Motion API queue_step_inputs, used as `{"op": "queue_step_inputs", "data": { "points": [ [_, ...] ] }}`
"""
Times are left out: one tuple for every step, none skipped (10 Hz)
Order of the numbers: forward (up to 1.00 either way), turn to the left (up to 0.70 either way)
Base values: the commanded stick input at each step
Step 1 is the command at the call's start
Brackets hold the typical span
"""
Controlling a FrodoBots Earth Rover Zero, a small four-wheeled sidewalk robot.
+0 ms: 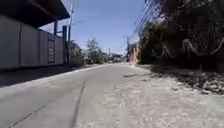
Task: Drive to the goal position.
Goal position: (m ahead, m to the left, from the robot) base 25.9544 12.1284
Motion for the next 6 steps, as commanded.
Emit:
{"op": "queue_step_inputs", "data": {
  "points": [
    [1.00, 0.02],
    [1.00, 0.02],
    [1.00, 0.00],
    [1.00, -0.07],
    [1.00, -0.26],
    [1.00, -0.31]
  ]
}}
